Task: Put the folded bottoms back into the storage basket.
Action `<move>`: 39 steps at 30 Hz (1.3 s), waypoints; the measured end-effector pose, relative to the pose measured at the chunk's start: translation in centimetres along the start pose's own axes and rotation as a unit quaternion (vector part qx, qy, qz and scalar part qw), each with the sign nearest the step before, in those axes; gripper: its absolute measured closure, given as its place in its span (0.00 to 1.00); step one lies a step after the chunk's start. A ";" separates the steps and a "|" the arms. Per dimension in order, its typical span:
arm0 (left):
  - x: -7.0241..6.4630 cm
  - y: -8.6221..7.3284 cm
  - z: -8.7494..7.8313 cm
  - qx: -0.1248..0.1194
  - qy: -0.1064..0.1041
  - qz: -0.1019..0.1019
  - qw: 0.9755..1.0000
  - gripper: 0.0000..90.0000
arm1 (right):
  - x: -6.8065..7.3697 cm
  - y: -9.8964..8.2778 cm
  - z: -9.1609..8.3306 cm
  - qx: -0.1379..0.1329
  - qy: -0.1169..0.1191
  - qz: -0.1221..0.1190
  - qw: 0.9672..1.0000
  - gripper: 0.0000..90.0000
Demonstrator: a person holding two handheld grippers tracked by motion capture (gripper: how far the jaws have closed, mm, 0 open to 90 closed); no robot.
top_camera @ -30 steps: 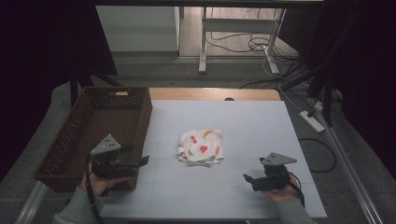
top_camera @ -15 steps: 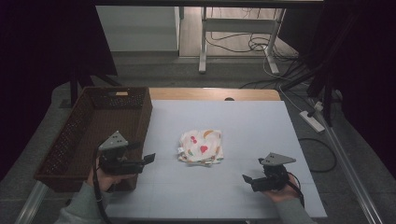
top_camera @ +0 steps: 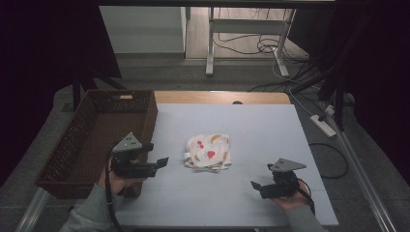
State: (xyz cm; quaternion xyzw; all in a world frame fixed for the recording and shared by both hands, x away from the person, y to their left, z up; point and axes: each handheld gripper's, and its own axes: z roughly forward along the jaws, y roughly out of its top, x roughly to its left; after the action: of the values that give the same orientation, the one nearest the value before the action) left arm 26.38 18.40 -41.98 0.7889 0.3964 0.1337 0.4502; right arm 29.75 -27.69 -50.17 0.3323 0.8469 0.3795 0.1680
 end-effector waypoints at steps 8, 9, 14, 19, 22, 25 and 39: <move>0.0 0.7 1.2 0.006 -0.006 0.000 1.000 0.26 | 0.1 0.0 0.0 0.005 0.000 -0.002 1.000 0.10; 0.0 0.7 1.3 0.008 -0.006 0.000 1.000 0.26 | 0.1 0.0 0.0 0.003 0.000 -0.001 1.000 0.10; 0.1 1.2 2.1 0.012 -0.008 0.000 1.000 0.26 | 0.1 0.0 0.0 0.002 -0.002 -0.001 1.000 0.10; 0.1 1.6 2.6 0.014 -0.009 0.000 1.000 0.26 | 0.1 0.0 0.0 0.003 -0.004 -0.002 1.000 0.10; 0.1 1.7 3.1 0.017 -0.010 -0.002 1.000 0.26 | 0.1 0.0 0.0 0.003 -0.003 -0.001 1.000 0.10; 0.1 1.9 3.5 0.020 -0.010 -0.002 1.000 0.26 | 0.1 0.0 0.0 0.003 -0.004 -0.001 1.000 0.10; 0.3 2.6 5.3 0.036 -0.009 -0.002 0.999 0.26 | 0.0 0.0 0.0 0.004 -0.004 -0.001 1.000 0.10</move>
State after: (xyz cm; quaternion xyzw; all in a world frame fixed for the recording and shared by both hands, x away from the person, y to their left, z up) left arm 30.88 14.71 -42.88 0.8050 0.3981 0.1114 0.4255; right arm 29.77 -27.66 -50.21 0.3335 0.8482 0.3743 0.1710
